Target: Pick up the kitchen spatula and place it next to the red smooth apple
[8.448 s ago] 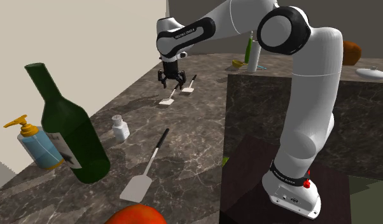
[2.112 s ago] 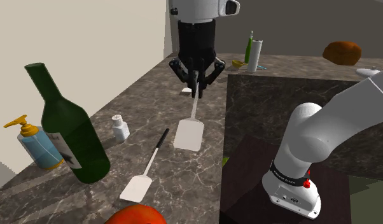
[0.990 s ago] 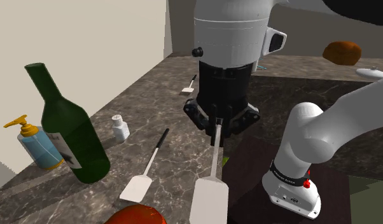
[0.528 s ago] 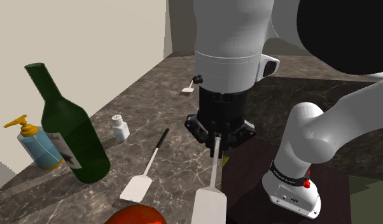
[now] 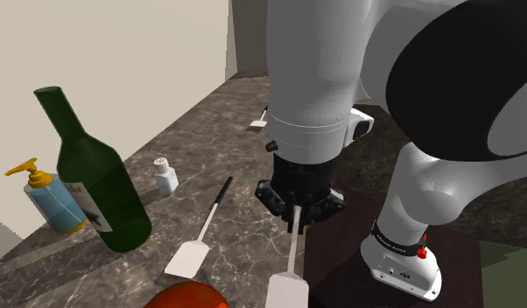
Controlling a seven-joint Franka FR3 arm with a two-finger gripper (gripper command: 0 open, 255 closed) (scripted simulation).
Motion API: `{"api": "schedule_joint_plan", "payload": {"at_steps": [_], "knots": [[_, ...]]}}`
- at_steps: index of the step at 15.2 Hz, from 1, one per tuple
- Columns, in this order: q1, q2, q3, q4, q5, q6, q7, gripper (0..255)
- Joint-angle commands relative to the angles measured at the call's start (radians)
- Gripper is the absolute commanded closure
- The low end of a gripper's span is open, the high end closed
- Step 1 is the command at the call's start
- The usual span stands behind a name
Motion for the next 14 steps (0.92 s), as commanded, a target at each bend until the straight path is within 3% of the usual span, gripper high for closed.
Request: {"api": "schedule_joint_plan", "payload": {"at_steps": [1,14], "knots": [[0.003,-0.002,0.010,-0.027,0.009,0.026,-0.001,255],[0.016,0.008,0.087,-0.180,0.065,0.194,-0.006,255]]}}
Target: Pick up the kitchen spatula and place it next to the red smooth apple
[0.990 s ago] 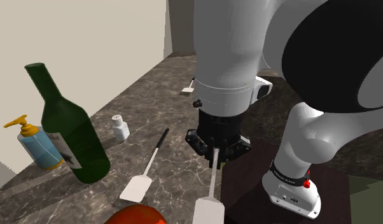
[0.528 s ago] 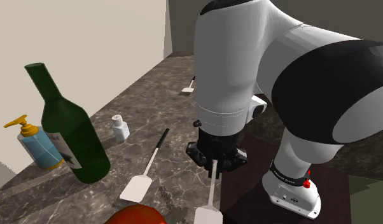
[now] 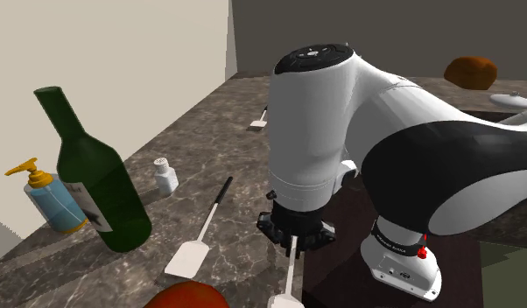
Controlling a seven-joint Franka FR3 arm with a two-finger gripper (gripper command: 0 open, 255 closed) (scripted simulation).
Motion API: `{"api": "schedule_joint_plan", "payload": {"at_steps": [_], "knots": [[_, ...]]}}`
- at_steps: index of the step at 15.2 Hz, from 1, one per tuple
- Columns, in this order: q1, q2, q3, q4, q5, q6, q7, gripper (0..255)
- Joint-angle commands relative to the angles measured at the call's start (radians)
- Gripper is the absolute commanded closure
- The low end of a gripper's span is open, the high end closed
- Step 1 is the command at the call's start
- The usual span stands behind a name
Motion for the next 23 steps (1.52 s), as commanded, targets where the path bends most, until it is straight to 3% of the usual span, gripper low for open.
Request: {"api": "schedule_joint_plan", "payload": {"at_steps": [1,8,9,14,18,23], "knots": [[0.001,0.004,0.012,-0.015,0.007,0.020,0.002,255],[0.001,0.004,0.012,-0.015,0.007,0.020,0.002,255],[0.001,0.004,0.012,-0.015,0.007,0.020,0.002,0],[0.001,0.004,0.012,-0.015,0.007,0.020,0.002,0],[-0.007,-0.005,-0.040,0.098,-0.032,-0.103,0.011,0],[-0.007,-0.005,-0.040,0.098,-0.032,-0.103,0.011,0]]}}
